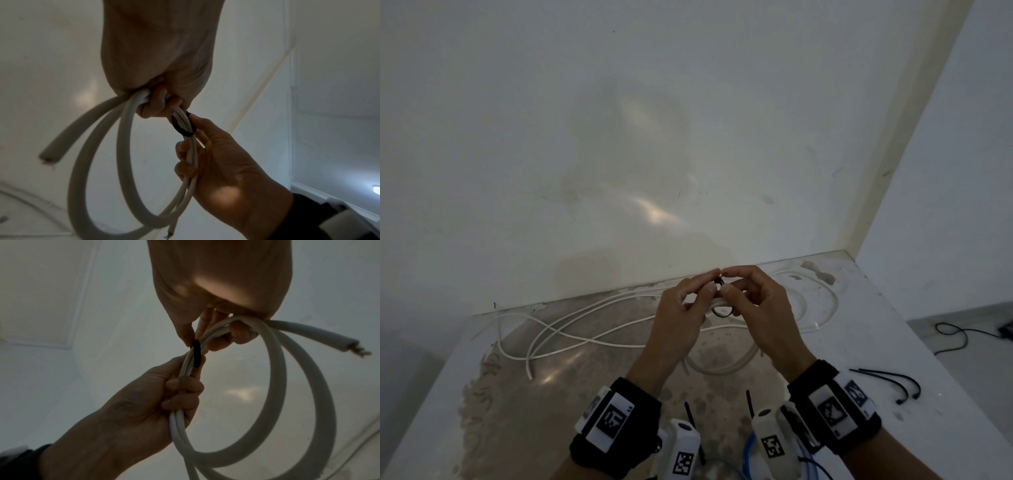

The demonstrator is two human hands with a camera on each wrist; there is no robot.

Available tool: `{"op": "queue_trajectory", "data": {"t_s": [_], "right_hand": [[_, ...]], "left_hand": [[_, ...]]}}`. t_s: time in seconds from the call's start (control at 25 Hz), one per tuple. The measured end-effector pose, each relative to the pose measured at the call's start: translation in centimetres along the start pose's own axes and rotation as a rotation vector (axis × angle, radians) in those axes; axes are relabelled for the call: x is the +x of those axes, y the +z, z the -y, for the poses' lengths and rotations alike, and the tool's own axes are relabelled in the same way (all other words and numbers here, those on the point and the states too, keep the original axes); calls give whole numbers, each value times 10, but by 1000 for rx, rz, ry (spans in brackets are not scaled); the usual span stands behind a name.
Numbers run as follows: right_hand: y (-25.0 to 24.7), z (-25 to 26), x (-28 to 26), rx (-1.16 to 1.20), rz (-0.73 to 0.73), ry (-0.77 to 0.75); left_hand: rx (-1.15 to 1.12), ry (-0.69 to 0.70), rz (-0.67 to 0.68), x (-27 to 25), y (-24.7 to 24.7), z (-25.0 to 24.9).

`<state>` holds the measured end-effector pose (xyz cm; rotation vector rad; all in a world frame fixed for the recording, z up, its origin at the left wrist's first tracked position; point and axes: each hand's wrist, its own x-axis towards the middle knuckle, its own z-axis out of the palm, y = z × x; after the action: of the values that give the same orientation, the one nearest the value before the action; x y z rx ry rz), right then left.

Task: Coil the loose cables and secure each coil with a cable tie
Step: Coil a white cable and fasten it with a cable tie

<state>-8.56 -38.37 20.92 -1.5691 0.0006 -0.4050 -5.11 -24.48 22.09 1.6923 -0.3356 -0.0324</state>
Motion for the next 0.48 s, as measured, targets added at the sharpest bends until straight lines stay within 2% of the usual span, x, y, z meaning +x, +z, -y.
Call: {"op": "queue_trajectory", "data": {"t_s": [0.16,0.32,0.48], "right_hand": [[0,-1,0,3,3,-13],[-2,-4,2,47,-11,5],[0,-2,2,-11,-10,-30]], "left_hand": [[-63,-14,-63,-1,3,-3],[-32,18,1,-1,3,-4],[-23,17,31,-1,3,-4]]}}
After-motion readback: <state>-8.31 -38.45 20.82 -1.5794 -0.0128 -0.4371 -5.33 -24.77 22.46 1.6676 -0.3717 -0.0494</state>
